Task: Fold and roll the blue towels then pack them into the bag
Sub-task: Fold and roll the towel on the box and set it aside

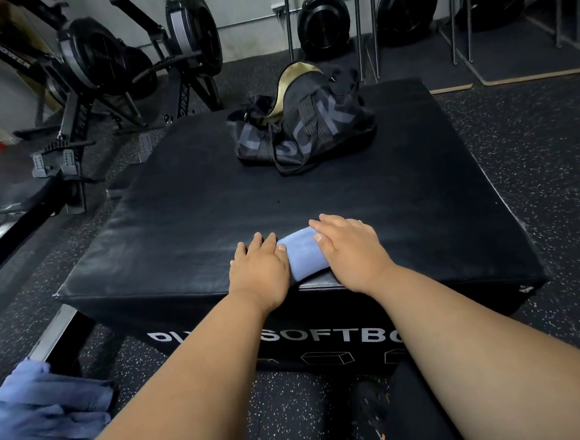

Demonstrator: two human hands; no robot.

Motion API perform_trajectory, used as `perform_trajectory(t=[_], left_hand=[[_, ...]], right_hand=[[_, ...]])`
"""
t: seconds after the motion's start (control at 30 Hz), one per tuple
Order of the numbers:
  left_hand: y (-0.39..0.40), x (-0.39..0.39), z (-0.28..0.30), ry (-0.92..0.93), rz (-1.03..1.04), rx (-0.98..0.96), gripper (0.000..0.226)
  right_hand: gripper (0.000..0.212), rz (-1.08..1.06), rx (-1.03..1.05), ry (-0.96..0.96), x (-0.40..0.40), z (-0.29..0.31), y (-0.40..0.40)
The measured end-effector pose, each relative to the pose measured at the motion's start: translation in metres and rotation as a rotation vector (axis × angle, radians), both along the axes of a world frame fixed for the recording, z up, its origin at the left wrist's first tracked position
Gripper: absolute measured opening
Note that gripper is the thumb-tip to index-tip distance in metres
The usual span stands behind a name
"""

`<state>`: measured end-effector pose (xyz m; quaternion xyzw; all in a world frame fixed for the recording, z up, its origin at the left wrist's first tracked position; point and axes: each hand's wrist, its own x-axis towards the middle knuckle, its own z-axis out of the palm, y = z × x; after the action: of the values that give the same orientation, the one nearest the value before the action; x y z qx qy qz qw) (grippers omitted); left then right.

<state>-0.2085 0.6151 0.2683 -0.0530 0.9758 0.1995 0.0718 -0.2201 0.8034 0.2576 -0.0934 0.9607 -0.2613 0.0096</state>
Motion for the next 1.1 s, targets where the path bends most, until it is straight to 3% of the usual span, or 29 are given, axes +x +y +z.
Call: perform_trajectory(t=[0.13,0.3,0.5,0.63,0.7,0.8,0.83,0.97,1.1], left_hand=[[-0.006,0.016,0.012,0.08,0.231,0.052,0.05],[-0.006,0.027,0.015,-0.004,0.293,0.159,0.056],[0.009,0.01,0.018,-0.083,0.374,0.392,0.051],[0.027,-0.001,0.012,-0.069,0.344,0.627,0.045],[0.034,-0.006,0.01,-0.057,0.259,0.695,0.043],[0.046,-0.01,0.009,-0.105,0.141,0.95,0.015],[0.048,-0.012,0.006,-0.108,0.13,0.995,0.015],[0.047,-0.018,-0.005,0.058,0.157,0.81,0.012],[0.043,-0.02,-0.016,0.232,0.105,0.429,0.008]], right_hand=[[0.049,0.036,-0.065,-0.019,0.0,-0.004,0.005],[0.048,0.02,-0.131,-0.018,0.002,-0.006,0.009],[0.045,-0.034,0.024,0.171,0.009,-0.002,0.019],[0.039,0.058,0.073,0.309,0.015,-0.007,0.027],[0.044,0.057,0.1,0.294,0.016,-0.009,0.034],[0.059,0.036,0.156,0.269,0.015,-0.011,0.043],[0.063,0.041,0.152,0.261,0.015,-0.013,0.046],[0.055,-0.008,0.115,0.263,0.005,-0.019,0.058],[0.052,-0.103,0.135,0.274,-0.009,-0.021,0.076]])
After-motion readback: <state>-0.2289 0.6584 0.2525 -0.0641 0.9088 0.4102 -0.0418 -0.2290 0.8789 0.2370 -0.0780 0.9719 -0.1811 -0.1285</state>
